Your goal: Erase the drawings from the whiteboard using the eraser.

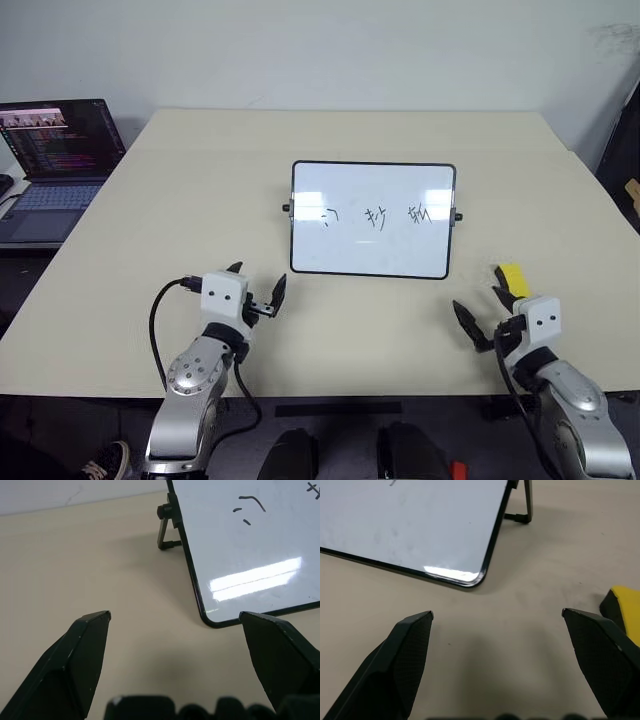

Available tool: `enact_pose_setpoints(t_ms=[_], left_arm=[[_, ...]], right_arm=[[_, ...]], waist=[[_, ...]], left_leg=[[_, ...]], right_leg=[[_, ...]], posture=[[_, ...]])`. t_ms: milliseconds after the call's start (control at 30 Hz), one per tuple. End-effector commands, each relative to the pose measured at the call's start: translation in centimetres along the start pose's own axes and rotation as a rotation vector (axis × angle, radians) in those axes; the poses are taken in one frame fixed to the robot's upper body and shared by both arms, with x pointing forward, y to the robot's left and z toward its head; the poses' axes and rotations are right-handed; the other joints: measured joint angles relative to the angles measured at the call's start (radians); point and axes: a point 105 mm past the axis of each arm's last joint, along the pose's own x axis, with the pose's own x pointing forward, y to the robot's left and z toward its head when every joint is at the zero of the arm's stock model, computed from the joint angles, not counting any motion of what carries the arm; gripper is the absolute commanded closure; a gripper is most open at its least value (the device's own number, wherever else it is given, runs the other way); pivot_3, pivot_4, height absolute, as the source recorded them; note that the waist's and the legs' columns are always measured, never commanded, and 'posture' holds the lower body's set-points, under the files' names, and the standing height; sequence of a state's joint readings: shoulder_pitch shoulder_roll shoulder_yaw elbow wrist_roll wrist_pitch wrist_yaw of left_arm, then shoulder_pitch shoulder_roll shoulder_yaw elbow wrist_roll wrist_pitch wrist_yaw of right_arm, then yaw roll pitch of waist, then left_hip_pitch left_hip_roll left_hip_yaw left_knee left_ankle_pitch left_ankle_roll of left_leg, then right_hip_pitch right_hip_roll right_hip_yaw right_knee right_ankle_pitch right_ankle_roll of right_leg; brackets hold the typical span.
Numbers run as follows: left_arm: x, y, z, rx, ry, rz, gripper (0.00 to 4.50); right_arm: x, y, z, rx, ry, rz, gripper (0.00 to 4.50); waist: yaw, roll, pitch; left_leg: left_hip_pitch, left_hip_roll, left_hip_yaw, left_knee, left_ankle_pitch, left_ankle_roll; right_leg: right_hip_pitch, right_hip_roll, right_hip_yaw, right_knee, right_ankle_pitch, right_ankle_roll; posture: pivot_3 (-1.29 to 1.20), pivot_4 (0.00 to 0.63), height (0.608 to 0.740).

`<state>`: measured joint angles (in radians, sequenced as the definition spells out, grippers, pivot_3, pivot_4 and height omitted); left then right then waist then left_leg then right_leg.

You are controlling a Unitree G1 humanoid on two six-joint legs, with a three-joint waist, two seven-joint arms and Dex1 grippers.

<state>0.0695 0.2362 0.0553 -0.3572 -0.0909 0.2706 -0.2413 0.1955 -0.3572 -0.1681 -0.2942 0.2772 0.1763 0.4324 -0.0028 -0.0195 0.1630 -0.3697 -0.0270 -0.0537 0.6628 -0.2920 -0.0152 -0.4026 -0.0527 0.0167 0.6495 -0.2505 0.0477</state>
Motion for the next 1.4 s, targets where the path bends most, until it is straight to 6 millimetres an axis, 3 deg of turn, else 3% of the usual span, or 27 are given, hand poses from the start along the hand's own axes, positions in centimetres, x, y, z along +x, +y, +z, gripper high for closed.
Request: enact_pose_setpoints(t_ms=[33,300,367,500,600,767,867,1067,1200,1400], left_arm=[[0.2,0.5,1.4,0.031,-0.054,0.027,0.00],[-0.5,-0.5,1.8,0.018,-0.067,-0.049,0.00],[-0.5,0.2,2.0,0.025,-0.080,-0.056,0.00],[1.3,1.1,3.7,0.057,-0.143,-0.073,0.00],[3.6,-0.4,5.5,0.052,-0.202,-0.140,0.00],[5.1,-4.0,7.9,0.089,-0.279,-0.356,0.00],[4.8,-4.6,9.2,0.098,-0.310,-0.462,0.00],[3.8,-7.9,10.9,0.156,-0.274,-0.871,0.00],[2.3,-9.0,10.9,0.215,-0.225,-1.062,0.00],[2.2,-9.0,11.4,0.235,-0.215,-1.128,0.00]], right_arm=[[0.5,0.4,1.1,-0.004,-0.027,0.025,0.02],[0.8,0.7,3.4,-0.015,-0.086,0.003,0.02],[0.9,1.6,3.5,0.002,-0.094,0.005,0.02],[1.5,2.8,3.4,0.030,-0.124,0.020,0.02],[1.7,2.4,4.1,0.024,-0.144,0.008,0.02],[0.2,0.3,5.5,0.073,-0.147,-0.067,0.02],[-0.2,0.7,6.3,0.080,-0.151,-0.070,0.02],[-1.2,-1.7,7.8,-0.017,-0.114,-0.123,0.02],[-0.4,-3.4,7.4,0.044,-0.079,-0.142,0.02],[1.1,-5.8,5.6,0.074,0.071,-0.199,0.02]], waist=[[0.000,0.000,0.000],[0.000,0.000,0.000],[0.000,0.000,0.000],[0.002,0.000,0.000],[0.004,0.000,0.000],[0.003,0.000,0.000],[-0.004,0.001,0.000],[-0.005,0.001,0.000],[-0.013,0.001,0.001],[-0.014,0.001,0.001]], left_leg=[[0.001,0.000,0.000,0.000,0.000,0.000],[0.006,0.000,-0.001,0.000,0.000,0.000],[0.006,0.000,-0.002,0.000,0.000,0.000],[0.006,0.000,-0.003,0.000,0.000,0.000],[0.006,-0.001,-0.003,0.000,0.000,0.000],[0.006,-0.002,-0.004,0.000,0.000,0.000],[0.005,-0.001,-0.003,-0.001,0.000,0.000],[0.005,-0.002,-0.002,0.000,-0.001,0.000],[0.006,-0.001,-0.002,-0.001,-0.001,0.001],[0.006,-0.001,-0.002,-0.001,-0.001,0.001]], right_leg=[[0.001,0.000,0.000,0.000,0.000,0.000],[0.008,0.000,-0.001,-0.002,0.000,0.000],[0.008,0.000,-0.002,-0.002,0.000,0.000],[0.008,0.001,-0.002,-0.002,0.000,0.000],[0.009,0.002,-0.002,-0.002,0.000,0.000],[0.010,0.001,-0.003,-0.003,0.000,0.001],[0.008,0.001,-0.002,-0.003,0.000,0.001],[0.009,0.002,-0.002,-0.003,-0.001,0.001],[0.009,0.003,-0.002,-0.003,-0.001,0.001],[0.009,0.003,-0.002,-0.004,-0.001,0.001]], posture=[[0.00,0.150,0.740],[0.00,0.150,0.740],[0.00,0.150,0.740],[0.00,0.150,0.740],[0.00,0.150,0.740],[0.00,0.150,0.740],[0.00,0.150,0.740],[0.00,0.150,0.740],[0.00,0.150,0.740],[0.00,0.150,0.740]])
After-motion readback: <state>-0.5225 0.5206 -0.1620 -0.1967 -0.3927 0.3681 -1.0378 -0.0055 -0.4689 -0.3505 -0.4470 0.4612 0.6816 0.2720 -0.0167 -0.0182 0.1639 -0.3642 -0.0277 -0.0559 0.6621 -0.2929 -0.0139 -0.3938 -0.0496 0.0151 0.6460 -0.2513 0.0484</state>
